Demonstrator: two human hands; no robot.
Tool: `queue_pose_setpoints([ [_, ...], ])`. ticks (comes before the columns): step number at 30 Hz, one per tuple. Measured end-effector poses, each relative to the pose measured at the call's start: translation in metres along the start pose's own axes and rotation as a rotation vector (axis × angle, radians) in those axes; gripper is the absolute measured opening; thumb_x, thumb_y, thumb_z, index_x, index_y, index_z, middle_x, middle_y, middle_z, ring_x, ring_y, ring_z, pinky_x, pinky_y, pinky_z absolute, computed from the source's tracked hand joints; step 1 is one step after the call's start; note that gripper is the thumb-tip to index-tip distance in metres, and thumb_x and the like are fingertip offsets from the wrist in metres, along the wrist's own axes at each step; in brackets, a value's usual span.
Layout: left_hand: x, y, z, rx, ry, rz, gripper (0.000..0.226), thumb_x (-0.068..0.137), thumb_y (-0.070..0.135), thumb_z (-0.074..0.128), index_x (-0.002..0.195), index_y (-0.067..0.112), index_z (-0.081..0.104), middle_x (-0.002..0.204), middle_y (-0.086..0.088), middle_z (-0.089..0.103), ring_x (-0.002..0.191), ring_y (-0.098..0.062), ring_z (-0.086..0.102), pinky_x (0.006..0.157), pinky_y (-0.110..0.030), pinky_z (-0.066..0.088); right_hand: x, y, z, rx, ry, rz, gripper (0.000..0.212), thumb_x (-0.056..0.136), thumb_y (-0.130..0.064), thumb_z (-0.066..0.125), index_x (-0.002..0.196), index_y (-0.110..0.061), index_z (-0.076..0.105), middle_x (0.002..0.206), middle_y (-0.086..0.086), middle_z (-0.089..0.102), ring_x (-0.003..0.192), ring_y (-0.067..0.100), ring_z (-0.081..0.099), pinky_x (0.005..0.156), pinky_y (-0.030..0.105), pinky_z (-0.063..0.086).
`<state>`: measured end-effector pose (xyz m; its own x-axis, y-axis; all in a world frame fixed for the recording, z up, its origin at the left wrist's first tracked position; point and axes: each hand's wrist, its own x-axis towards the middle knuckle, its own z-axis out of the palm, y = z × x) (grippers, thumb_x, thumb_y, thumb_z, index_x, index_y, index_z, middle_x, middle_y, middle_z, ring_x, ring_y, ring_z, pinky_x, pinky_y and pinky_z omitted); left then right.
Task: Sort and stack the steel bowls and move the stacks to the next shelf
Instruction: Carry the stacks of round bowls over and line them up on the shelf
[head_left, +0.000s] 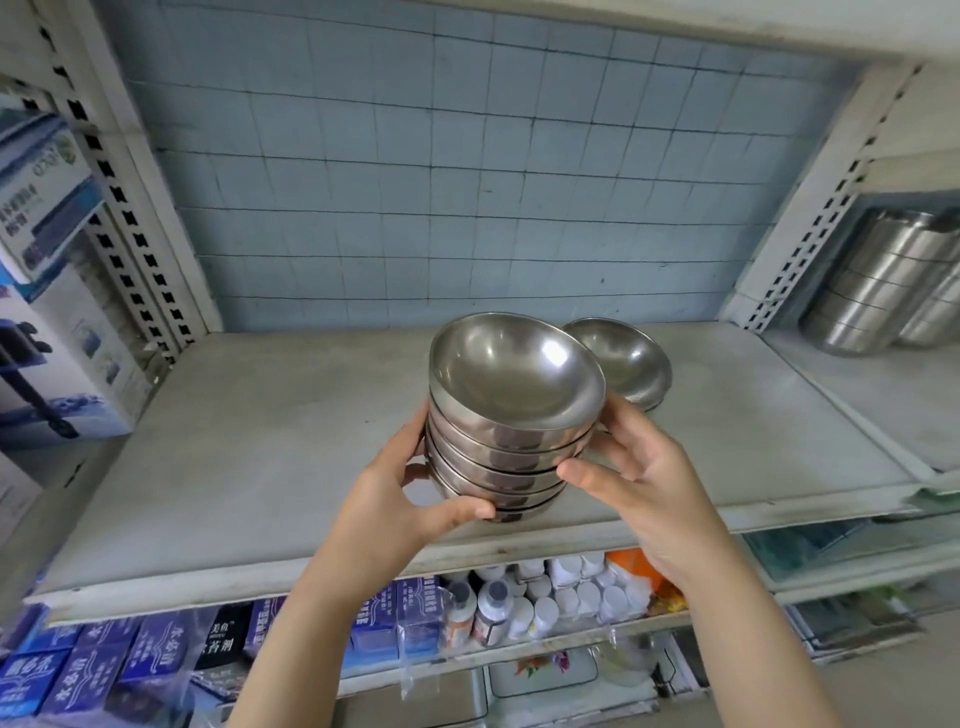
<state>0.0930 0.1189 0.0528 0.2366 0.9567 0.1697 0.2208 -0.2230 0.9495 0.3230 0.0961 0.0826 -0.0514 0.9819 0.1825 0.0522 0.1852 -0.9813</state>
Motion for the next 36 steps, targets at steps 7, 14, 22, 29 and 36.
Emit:
queue_pose_setpoints([
  [7, 0.0, 0.042, 0.072, 0.004, -0.106, 0.058, 0.096, 0.056, 0.052, 0.087, 0.14, 0.031, 0.046, 0.122, 0.015, 0.065, 0.116, -0.007, 0.059, 0.102, -0.032, 0.045, -0.051, -0.027, -0.072, -0.054, 0.129, -0.047, 0.071, 0.071, -0.028, 0.086, 0.134, -0.035, 0.055, 0.131, -0.017, 0.065, 0.123, 0.006, 0.06, 0.087, 0.018, 0.052],
  [14, -0.012, 0.092, 0.209, -0.012, -0.252, 0.113, 0.096, 0.052, 0.054, 0.085, 0.139, 0.036, 0.047, 0.118, 0.023, 0.065, 0.114, 0.0, 0.058, 0.094, -0.015, 0.045, -0.14, -0.043, -0.192, -0.019, 0.307, -0.068, 0.069, 0.069, -0.018, 0.082, 0.13, -0.035, 0.056, 0.129, -0.019, 0.065, 0.122, 0.003, 0.06, 0.086, 0.017, 0.052],
  [22, -0.019, 0.134, 0.344, -0.048, -0.377, 0.111, 0.096, 0.047, 0.05, 0.09, 0.134, 0.038, 0.051, 0.109, 0.022, 0.069, 0.104, 0.003, 0.064, 0.09, -0.022, 0.051, -0.209, -0.054, -0.313, -0.086, 0.4, -0.075, 0.07, 0.067, -0.025, 0.082, 0.132, -0.035, 0.055, 0.129, -0.019, 0.065, 0.121, 0.004, 0.061, 0.089, 0.016, 0.052],
  [29, 0.018, 0.154, 0.449, -0.057, -0.441, 0.126, 0.092, 0.052, 0.053, 0.085, 0.136, 0.04, 0.048, 0.117, 0.029, 0.063, 0.113, 0.01, 0.055, 0.092, -0.009, 0.044, -0.215, -0.038, -0.419, -0.075, 0.448, -0.053, 0.074, 0.067, -0.023, 0.079, 0.136, -0.026, 0.052, 0.132, -0.014, 0.065, 0.124, 0.008, 0.06, 0.089, 0.016, 0.052],
  [36, 0.098, 0.159, 0.557, -0.09, -0.476, 0.146, 0.089, 0.053, 0.049, 0.086, 0.133, 0.046, 0.048, 0.116, 0.026, 0.065, 0.109, 0.004, 0.059, 0.09, -0.01, 0.045, -0.175, -0.015, -0.534, -0.13, 0.5, -0.037, 0.079, 0.073, -0.024, 0.079, 0.145, -0.02, 0.047, 0.14, -0.01, 0.06, 0.128, 0.011, 0.057, 0.093, 0.019, 0.05],
])
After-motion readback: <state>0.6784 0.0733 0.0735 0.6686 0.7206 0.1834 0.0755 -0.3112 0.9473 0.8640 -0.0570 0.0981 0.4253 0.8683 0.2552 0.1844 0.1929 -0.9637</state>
